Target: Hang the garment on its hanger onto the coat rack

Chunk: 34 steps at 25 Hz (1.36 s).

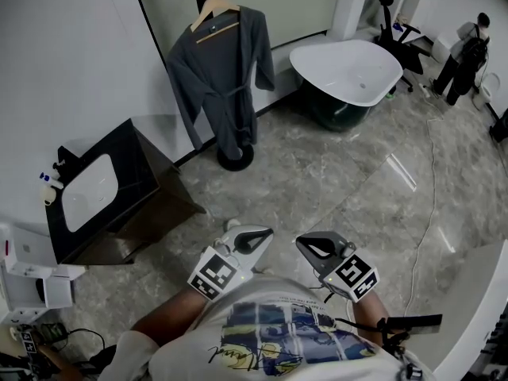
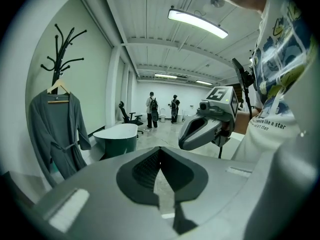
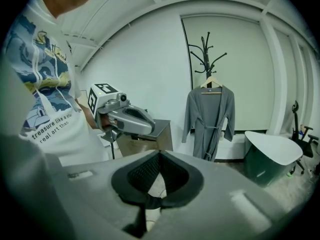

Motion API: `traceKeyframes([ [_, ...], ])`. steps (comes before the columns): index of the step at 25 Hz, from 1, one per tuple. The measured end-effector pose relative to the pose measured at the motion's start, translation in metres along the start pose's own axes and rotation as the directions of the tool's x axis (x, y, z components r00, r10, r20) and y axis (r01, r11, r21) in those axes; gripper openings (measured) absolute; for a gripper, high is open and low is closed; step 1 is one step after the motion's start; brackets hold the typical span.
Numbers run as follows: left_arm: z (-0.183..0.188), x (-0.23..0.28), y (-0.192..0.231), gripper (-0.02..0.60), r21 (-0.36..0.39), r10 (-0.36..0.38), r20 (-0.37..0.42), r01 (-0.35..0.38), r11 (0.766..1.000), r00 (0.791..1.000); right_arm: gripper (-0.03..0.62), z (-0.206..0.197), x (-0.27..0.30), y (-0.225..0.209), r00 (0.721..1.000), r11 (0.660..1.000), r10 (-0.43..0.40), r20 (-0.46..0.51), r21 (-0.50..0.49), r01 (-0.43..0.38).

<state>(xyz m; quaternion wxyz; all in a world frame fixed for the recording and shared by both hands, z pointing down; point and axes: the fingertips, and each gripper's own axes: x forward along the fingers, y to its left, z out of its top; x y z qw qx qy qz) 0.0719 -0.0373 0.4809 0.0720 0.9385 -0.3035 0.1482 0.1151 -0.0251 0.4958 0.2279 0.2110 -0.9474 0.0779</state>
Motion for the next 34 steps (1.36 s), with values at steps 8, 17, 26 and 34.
traceKeyframes([
  [8,-0.008,-0.001,-0.014,0.002,-0.006,-0.037,-0.018,0.037,0.999,0.999,0.002,0.005,0.005,0.010,1.000,1.000,0.018,0.000,-0.022,-0.018],
  [17,-0.012,0.001,-0.010,0.003,-0.017,-0.042,-0.020,0.042,0.999,0.999,0.002,0.001,0.008,0.010,1.000,0.999,0.014,-0.015,-0.029,-0.015],
  [26,-0.013,0.005,-0.002,0.003,-0.026,-0.039,-0.026,0.039,0.999,0.999,0.002,0.000,0.012,0.002,0.999,0.999,0.020,-0.027,-0.024,-0.021],
  [34,-0.016,0.009,0.033,0.003,-0.046,-0.008,-0.022,0.007,0.999,1.000,0.002,0.007,0.035,-0.015,0.998,0.998,0.044,-0.039,-0.037,-0.045],
])
